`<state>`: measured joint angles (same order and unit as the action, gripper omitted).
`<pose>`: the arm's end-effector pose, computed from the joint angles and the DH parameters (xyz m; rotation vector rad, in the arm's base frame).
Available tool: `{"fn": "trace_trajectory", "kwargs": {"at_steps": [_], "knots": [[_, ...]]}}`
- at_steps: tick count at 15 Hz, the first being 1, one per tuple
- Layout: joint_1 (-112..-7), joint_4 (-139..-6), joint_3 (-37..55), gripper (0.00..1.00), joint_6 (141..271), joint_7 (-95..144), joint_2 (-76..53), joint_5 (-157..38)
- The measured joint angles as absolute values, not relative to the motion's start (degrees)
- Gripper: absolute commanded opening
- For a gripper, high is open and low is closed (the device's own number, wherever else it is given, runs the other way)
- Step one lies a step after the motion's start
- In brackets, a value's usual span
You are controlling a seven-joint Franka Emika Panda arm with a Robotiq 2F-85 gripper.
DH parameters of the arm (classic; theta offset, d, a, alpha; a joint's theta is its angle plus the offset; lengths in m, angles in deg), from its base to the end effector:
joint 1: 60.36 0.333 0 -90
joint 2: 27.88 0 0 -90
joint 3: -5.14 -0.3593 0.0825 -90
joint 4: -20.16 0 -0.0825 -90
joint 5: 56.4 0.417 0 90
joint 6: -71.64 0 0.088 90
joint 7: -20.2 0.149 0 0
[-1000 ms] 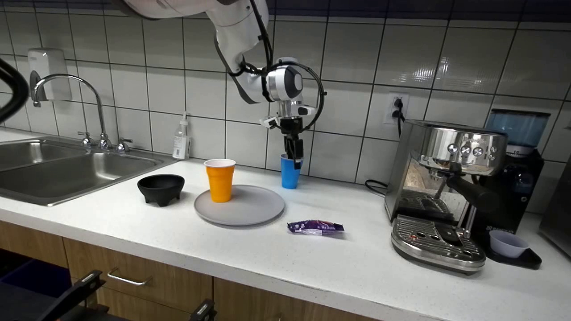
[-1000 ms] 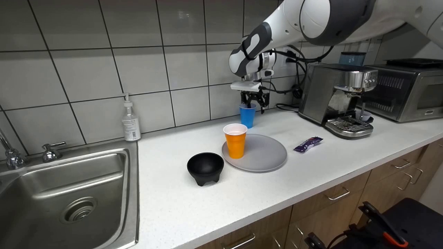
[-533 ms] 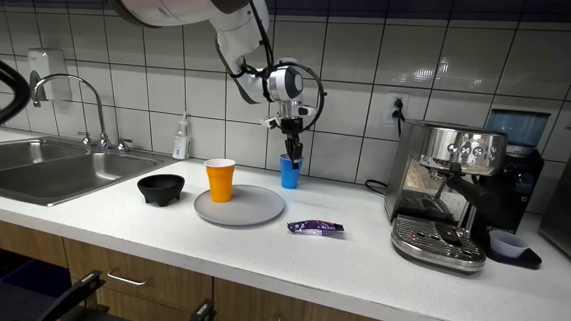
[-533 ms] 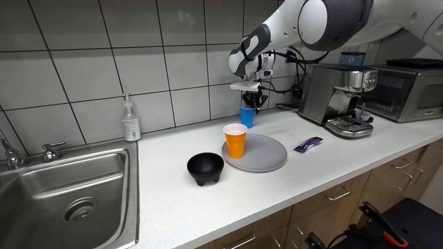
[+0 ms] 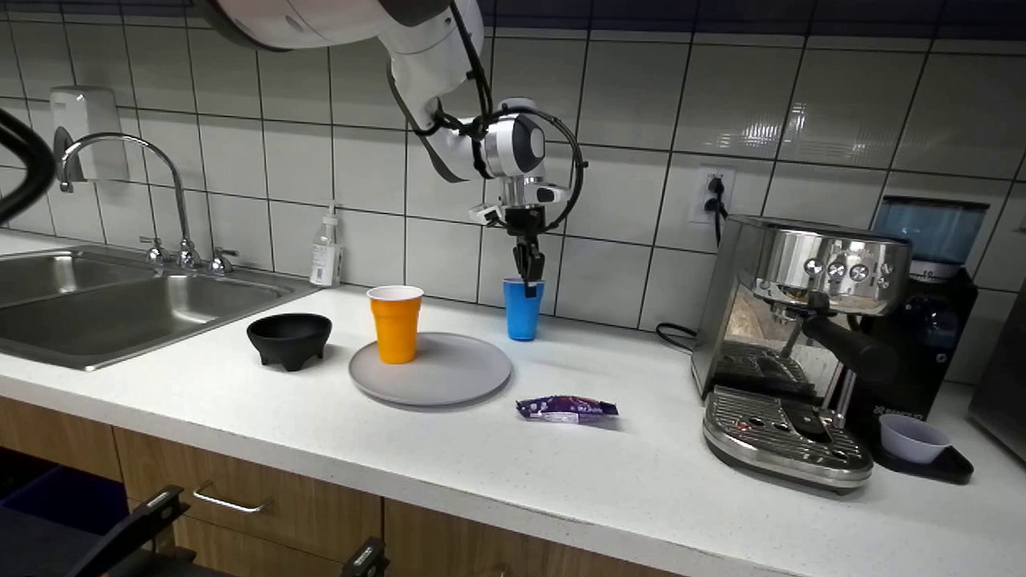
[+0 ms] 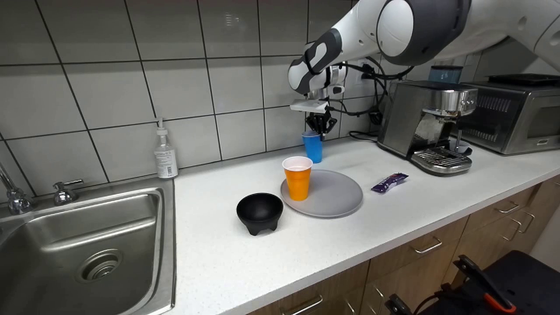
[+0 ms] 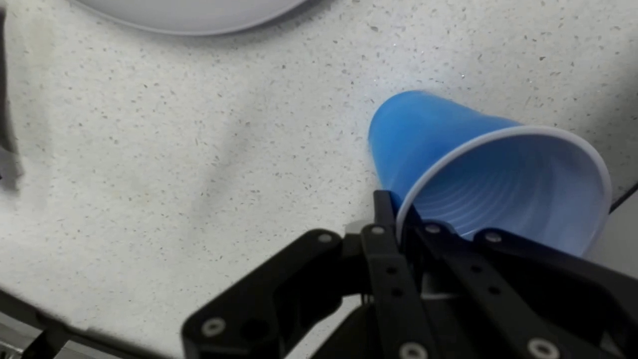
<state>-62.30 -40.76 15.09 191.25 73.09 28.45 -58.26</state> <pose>0.8383 -0.1314 0.2084 2.6035 -1.4821 0.1653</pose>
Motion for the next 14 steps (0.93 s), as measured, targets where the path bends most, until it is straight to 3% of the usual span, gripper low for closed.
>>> {"fn": "trace_trajectory", "kwargs": {"at_steps": [7,14], "knots": [[-62.3,-42.5,14.9,0.01,191.5,73.1,26.3,-57.7],[-61.4,-53.6,14.7,0.01,193.1,72.4,19.2,-57.7]]}}
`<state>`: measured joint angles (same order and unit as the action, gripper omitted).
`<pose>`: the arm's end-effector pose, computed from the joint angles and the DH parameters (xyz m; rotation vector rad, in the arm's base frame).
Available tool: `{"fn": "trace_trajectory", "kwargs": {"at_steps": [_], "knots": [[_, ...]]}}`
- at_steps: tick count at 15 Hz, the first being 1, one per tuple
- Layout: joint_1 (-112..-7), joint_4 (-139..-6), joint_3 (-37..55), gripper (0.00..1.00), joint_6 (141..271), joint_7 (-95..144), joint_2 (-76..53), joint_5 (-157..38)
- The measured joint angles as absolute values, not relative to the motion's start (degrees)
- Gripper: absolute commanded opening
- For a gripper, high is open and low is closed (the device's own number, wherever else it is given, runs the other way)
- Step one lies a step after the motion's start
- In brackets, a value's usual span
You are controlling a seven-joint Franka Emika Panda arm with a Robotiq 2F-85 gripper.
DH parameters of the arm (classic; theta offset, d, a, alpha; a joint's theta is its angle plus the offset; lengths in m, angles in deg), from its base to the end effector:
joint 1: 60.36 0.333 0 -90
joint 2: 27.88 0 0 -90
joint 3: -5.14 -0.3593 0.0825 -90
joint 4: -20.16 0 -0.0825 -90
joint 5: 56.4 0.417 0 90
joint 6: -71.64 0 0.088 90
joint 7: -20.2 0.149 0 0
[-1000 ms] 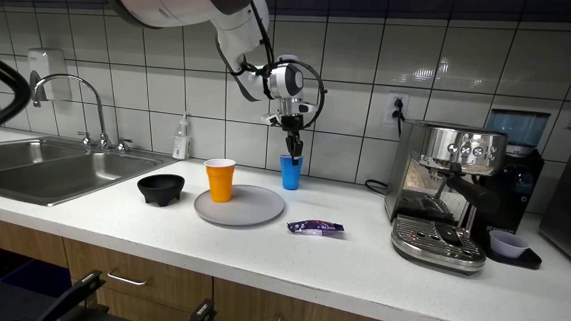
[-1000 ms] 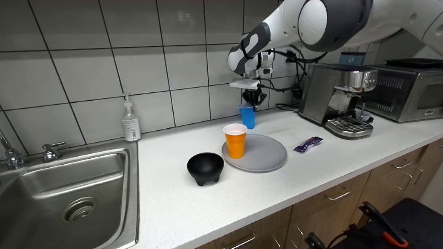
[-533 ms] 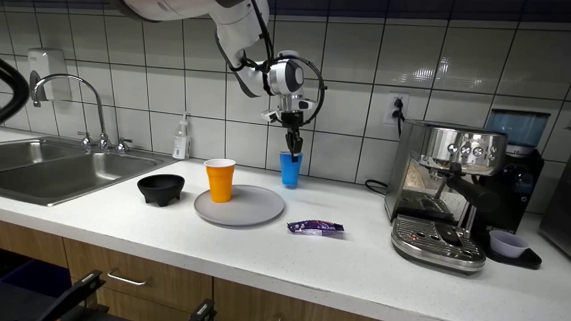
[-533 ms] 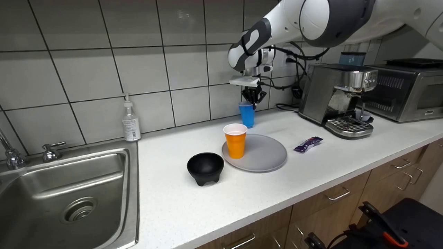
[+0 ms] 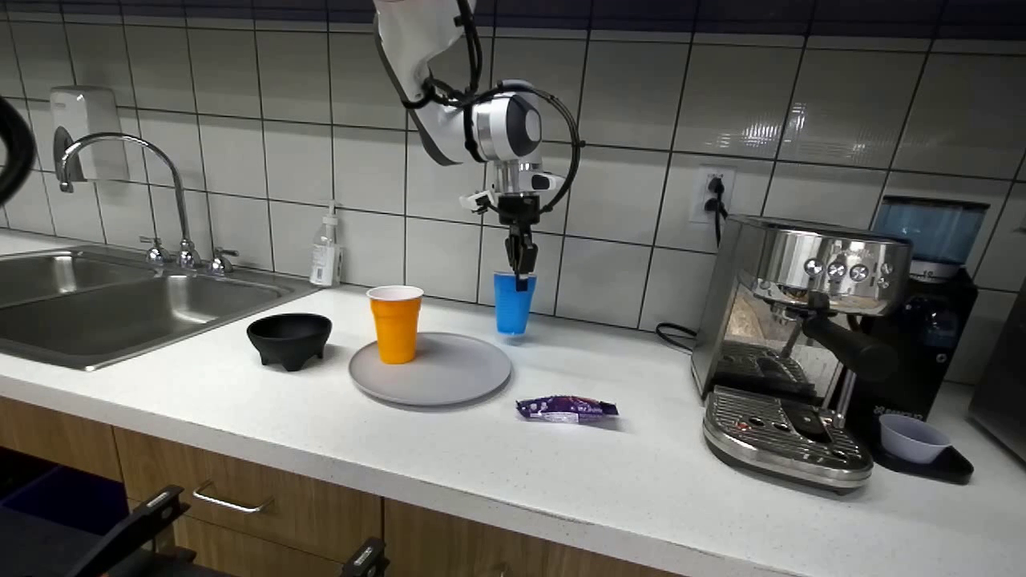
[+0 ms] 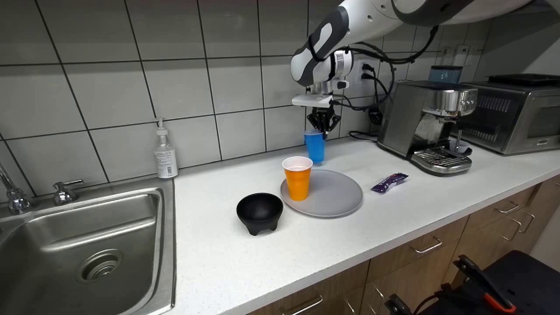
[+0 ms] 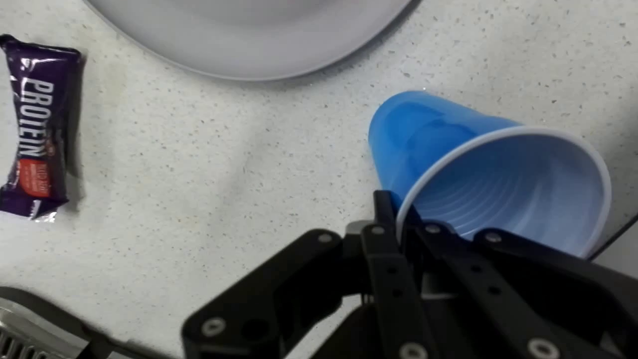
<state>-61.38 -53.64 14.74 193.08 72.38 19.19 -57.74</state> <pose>0.8008 -0.1211 0.2328 2.6231 -1.4847 0.1043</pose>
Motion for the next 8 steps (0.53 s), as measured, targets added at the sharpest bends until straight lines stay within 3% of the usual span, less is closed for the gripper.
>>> {"fn": "trace_trajectory", "kwargs": {"at_steps": [8], "knots": [[-60.2,-68.5,14.7,0.01,195.5,71.3,9.7,-57.7]]}}
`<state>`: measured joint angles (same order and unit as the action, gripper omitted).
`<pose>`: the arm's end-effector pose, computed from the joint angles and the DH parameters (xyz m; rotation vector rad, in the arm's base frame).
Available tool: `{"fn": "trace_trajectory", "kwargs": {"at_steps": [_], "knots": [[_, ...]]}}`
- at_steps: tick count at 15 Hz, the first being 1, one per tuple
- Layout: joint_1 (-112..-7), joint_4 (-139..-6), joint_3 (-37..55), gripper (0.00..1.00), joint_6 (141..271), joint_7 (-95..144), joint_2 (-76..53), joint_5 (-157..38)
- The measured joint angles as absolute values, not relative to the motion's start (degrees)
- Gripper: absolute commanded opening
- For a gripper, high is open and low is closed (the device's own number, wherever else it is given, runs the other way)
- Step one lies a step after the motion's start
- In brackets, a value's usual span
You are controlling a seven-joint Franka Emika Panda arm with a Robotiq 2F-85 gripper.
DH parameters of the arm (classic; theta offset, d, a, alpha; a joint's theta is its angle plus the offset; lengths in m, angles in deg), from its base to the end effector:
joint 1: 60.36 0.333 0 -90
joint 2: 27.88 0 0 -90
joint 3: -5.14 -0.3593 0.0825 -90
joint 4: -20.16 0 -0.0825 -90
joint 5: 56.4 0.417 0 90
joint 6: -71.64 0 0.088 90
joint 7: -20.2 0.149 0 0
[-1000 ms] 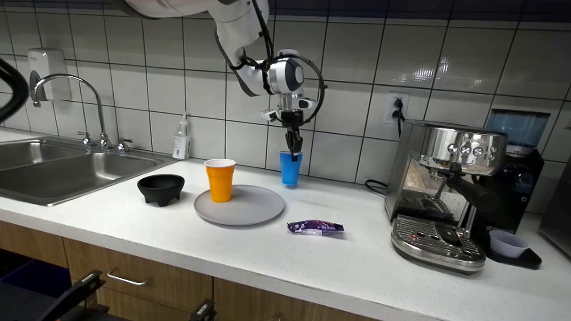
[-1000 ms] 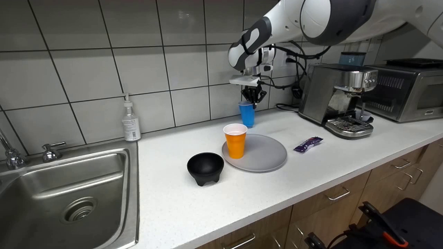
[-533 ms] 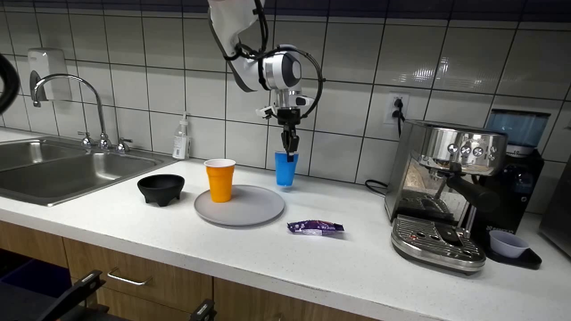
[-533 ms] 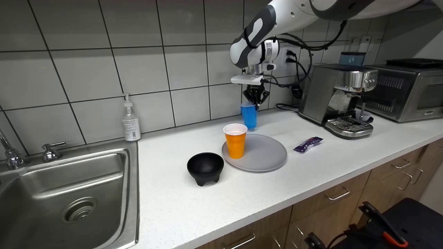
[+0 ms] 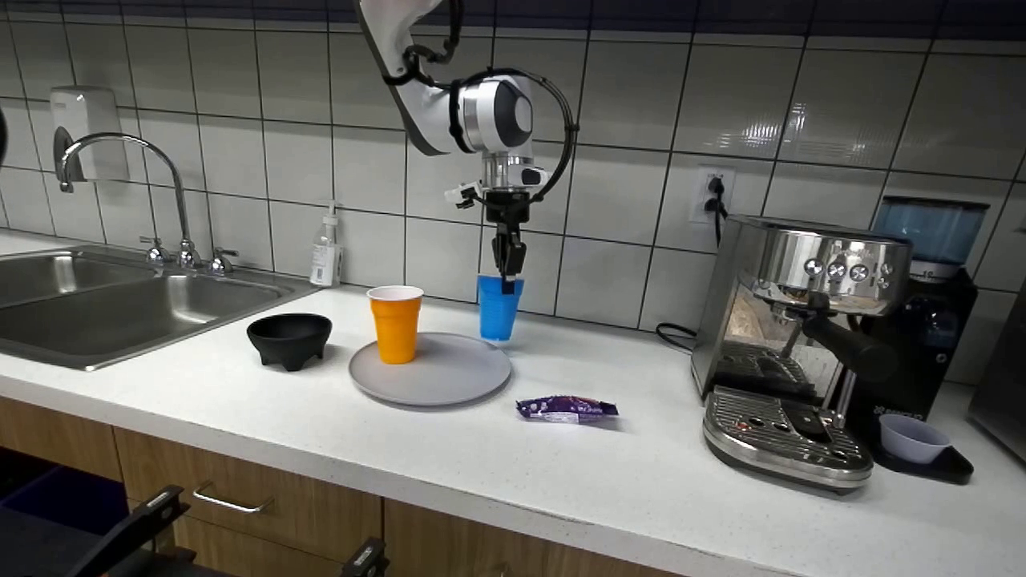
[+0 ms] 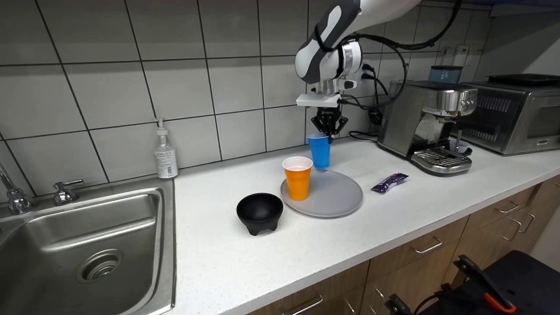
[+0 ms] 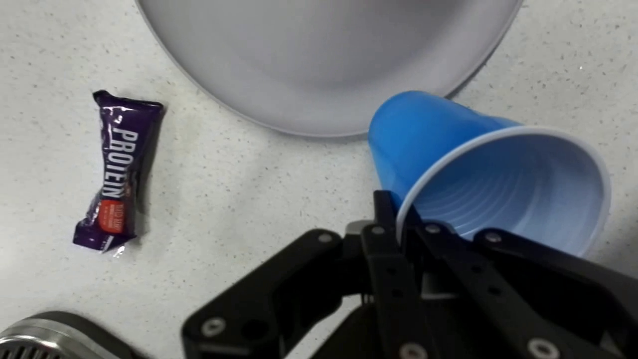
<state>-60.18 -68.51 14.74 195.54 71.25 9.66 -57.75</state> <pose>0.7443 -0.1087 0.2412 2.6403 -1.4586 0.0200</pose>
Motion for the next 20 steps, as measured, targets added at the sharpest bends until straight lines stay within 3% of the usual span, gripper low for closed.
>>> {"fn": "trace_trajectory", "kwargs": {"at_steps": [20], "knots": [[-58.9,-97.1,14.8,0.01,206.7,70.0,-6.1,-58.5]]}}
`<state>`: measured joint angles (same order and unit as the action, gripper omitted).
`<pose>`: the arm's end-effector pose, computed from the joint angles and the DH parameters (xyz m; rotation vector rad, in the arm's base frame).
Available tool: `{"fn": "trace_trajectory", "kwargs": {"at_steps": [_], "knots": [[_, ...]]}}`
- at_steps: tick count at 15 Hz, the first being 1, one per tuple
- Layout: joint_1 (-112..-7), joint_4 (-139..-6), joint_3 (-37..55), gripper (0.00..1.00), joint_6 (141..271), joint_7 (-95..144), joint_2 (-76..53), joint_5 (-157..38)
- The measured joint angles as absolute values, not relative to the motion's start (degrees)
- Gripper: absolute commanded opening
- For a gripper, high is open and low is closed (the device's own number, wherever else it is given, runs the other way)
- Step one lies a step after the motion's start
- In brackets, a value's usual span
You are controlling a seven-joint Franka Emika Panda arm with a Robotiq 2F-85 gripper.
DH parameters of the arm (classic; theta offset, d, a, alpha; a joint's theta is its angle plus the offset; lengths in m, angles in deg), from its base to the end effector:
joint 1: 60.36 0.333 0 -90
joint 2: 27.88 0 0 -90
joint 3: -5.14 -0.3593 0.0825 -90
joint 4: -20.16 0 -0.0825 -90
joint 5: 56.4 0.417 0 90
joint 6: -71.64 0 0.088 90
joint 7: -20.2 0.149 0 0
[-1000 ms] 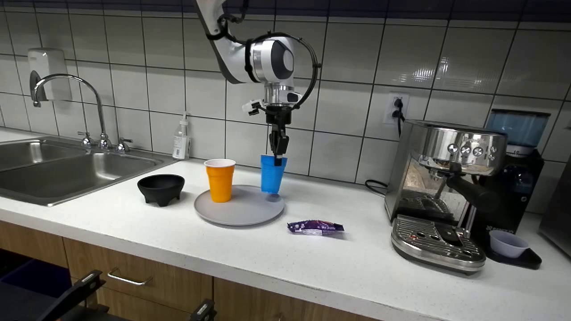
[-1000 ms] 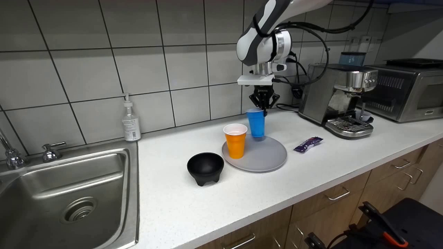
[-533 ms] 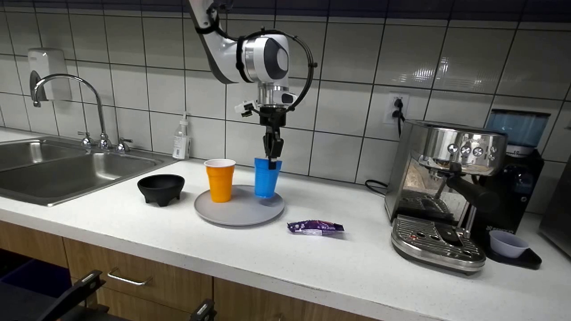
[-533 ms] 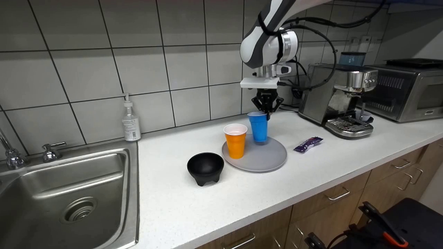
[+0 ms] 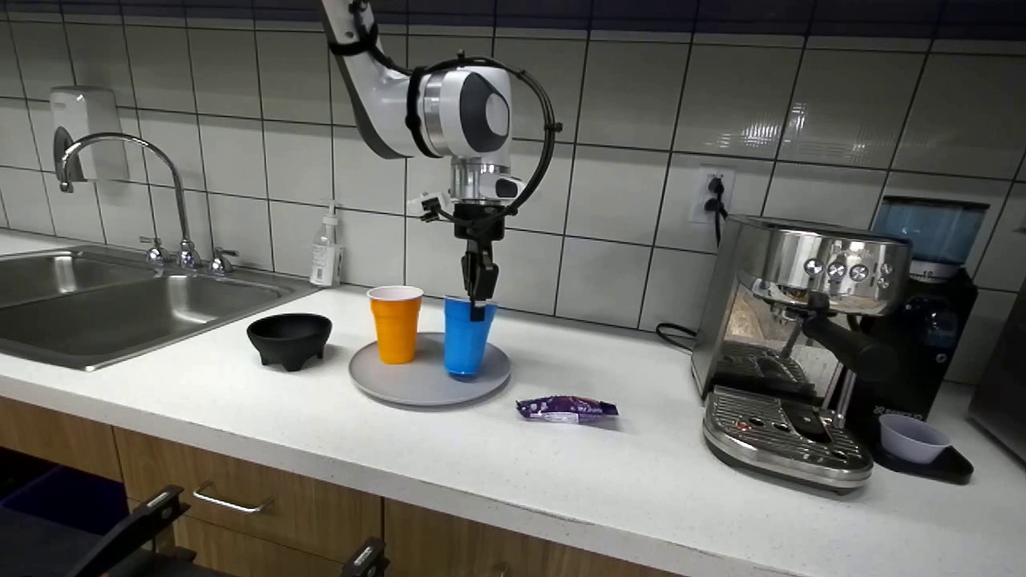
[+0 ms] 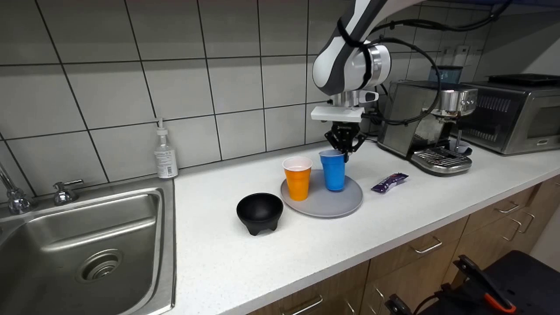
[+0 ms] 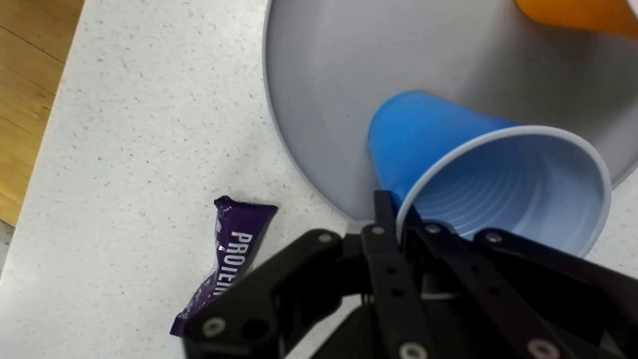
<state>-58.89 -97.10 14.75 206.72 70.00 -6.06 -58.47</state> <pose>0.6172 -0.0893 0.2234 2.6829 -1.4224 -0.0456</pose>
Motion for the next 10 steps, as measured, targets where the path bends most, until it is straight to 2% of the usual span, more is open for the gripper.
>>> {"fn": "trace_trajectory", "kwargs": {"at_steps": [3,4,6,10], "knots": [[-58.9,-100.2,14.8,0.01,207.6,70.0,-7.8,-58.5],[-58.9,-101.1,14.8,0.29,207.8,70.0,-8.4,-58.5],[-58.8,-102.5,14.8,0.35,208.2,70.1,-9.1,-58.5],[-58.6,-104.3,14.8,0.65,208.3,70.1,-10.3,-58.7]]}}
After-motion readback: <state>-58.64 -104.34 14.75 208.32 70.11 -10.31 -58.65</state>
